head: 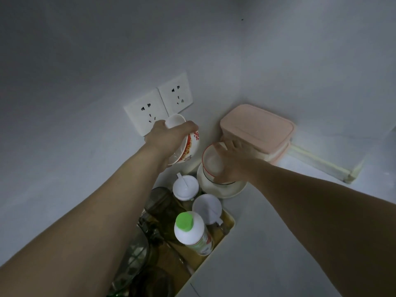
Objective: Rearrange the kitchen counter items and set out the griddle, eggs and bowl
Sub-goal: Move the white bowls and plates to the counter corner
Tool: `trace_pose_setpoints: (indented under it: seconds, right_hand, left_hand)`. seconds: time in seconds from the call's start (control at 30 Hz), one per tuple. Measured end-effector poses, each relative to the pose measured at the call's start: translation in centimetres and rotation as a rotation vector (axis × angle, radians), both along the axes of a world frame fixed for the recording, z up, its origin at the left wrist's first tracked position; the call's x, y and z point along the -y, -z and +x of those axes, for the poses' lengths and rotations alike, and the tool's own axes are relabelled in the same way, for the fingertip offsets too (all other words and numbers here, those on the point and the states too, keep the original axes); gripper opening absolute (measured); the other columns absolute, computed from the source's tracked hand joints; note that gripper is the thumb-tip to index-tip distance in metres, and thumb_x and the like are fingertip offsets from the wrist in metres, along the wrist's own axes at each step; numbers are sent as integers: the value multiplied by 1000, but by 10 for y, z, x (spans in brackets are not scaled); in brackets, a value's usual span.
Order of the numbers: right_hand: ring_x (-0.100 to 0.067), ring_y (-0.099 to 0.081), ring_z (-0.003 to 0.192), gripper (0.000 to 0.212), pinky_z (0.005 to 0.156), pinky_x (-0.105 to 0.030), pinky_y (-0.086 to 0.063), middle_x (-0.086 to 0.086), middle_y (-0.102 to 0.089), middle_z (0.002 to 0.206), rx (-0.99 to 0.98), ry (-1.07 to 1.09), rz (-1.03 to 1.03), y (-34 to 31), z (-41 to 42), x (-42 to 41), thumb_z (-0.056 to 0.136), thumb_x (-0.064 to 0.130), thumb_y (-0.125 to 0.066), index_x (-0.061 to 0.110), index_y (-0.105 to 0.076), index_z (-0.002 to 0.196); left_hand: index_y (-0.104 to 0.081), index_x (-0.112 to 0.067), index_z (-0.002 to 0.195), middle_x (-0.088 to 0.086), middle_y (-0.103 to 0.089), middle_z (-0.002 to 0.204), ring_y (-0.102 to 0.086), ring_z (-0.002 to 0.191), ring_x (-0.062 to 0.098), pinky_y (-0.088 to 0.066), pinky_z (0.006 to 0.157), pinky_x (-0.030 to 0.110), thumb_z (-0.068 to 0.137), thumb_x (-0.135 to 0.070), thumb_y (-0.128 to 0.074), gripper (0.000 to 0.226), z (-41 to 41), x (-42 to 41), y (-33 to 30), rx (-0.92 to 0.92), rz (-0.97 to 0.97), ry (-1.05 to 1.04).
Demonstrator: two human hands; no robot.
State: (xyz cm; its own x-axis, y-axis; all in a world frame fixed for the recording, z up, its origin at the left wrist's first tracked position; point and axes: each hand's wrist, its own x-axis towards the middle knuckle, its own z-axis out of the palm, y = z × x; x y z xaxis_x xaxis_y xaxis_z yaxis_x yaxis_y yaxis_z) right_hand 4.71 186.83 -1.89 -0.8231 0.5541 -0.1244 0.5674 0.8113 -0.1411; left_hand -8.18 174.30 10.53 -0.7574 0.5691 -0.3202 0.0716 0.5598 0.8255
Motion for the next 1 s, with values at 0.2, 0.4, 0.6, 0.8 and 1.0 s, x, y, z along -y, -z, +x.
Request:
trace_pose_setpoints:
  seconds: [0.2, 0.4, 0.6, 0.8, 1.0]
  right_hand:
    - [-36, 0, 145, 118, 113, -54, -12, -7, 5, 158, 6, 56, -78, 22, -4, -10, 61, 78, -60, 27, -2, 151]
    - [-32, -4, 145, 122, 115, -47, -17, -8, 3, 159, -9, 75, -153, 37, -11, -8, 60, 74, -65, 26, -1, 151]
    - [-29, -11, 145, 124, 116, -45, -19, -6, -4, 158, 0, 65, -159, 50, -15, -7, 59, 77, -64, 26, 1, 151]
    - [-27, -6, 147, 127, 116, -41, -15, -5, 0, 160, 29, 77, -163, 51, -18, -6, 60, 81, -61, 22, 3, 152]
    - [-28, -6, 146, 126, 116, -42, -16, -6, -1, 159, 39, 67, -135, 52, -18, -5, 62, 82, -58, 18, 1, 152]
  left_hand:
    - [-42, -38, 124, 5, -52, 122, -59, 100, 27, -55, 84, 44, 41, -68, -70, 93, 9, -7, 10, -50, -14, 55]
    - [-42, -37, 122, 2, -56, 117, -59, 99, 24, -53, 88, 46, 60, -61, -73, 73, 7, -10, 16, -65, -23, 111]
    - [-44, -40, 121, 1, -56, 117, -60, 99, 25, -55, 87, 46, 48, -65, -71, 82, 8, -10, 14, -93, -25, 141]
    - [-43, -41, 124, 2, -54, 121, -58, 104, 27, -54, 88, 47, 39, -68, -70, 93, 1, -4, 23, -60, -33, 119]
    - [-43, -42, 123, 2, -51, 123, -57, 105, 27, -54, 89, 48, 36, -66, -70, 94, -3, 6, 28, -46, -45, 90]
